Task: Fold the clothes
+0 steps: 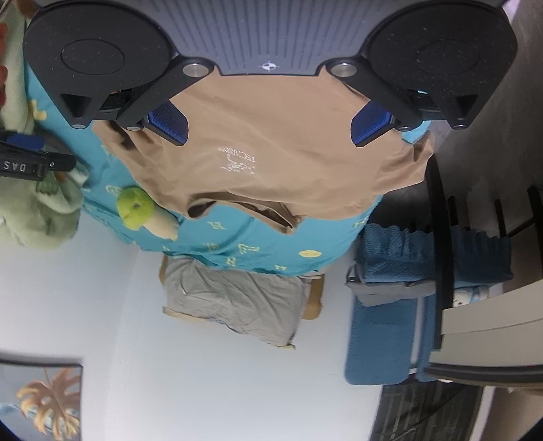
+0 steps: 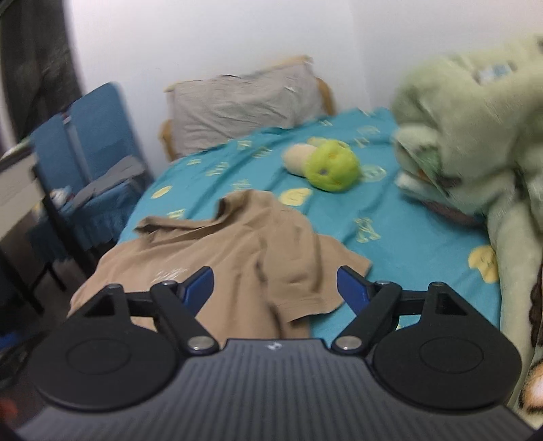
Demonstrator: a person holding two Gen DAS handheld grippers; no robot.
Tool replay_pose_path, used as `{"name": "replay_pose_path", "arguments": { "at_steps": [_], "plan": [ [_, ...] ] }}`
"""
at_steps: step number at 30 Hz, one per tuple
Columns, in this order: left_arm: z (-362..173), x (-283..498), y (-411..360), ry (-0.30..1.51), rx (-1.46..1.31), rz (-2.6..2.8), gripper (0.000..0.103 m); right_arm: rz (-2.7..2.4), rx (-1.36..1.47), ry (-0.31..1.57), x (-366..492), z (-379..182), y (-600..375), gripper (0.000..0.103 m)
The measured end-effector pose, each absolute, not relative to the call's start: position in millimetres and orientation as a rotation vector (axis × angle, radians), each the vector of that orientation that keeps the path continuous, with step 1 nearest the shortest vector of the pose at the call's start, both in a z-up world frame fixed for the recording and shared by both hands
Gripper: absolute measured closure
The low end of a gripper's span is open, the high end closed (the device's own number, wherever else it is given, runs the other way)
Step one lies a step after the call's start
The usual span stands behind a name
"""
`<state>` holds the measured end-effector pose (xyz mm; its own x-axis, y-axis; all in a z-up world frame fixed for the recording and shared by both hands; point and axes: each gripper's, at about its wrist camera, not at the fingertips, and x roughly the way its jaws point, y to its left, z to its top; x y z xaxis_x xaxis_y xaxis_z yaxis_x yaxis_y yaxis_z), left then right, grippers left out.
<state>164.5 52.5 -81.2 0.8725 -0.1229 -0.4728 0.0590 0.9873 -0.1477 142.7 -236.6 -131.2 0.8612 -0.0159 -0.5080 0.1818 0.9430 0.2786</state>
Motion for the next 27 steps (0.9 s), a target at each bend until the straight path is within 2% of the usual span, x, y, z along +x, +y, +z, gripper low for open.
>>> {"name": "replay_pose_path", "arguments": {
  "at_steps": [5, 7, 10, 14, 15, 17, 18, 19, 27],
  "plan": [
    [-85, 168, 57, 0.513, -0.144, -0.098, 0.000, -0.197, 0.645, 0.660, 189, -160, -305, 0.021],
    [-89, 173, 56, 0.522, -0.143, -0.109, 0.000, -0.216, 0.757, 0.713, 205, -180, -324, 0.026],
    [-97, 183, 50, 0.536, -0.139, -0.131, 0.000, -0.230, 0.881, 0.739, 218, -208, -337, 0.027],
    [-108, 194, 39, 0.546, -0.111, -0.168, 0.000, -0.220, 0.873, 0.737, 238, -227, -332, 0.029],
    [-111, 196, 37, 0.552, -0.106, -0.174, 0.000, -0.213, 0.845, 0.728, 243, -229, -328, 0.036],
    [-116, 199, 35, 0.564, -0.109, -0.185, 0.000, -0.196, 0.776, 0.724, 254, -230, -321, 0.059],
    [-118, 201, 35, 0.570, -0.118, -0.190, 0.000, -0.199, 0.724, 0.729, 259, -228, -315, 0.083],
    [-119, 202, 36, 0.573, -0.123, -0.192, 0.000, -0.205, 0.671, 0.733, 264, -227, -309, 0.095],
    [-123, 209, 47, 0.602, -0.234, -0.179, 0.000, -0.334, 0.381, 0.569, 291, -178, -324, 0.097]
  ]
}}
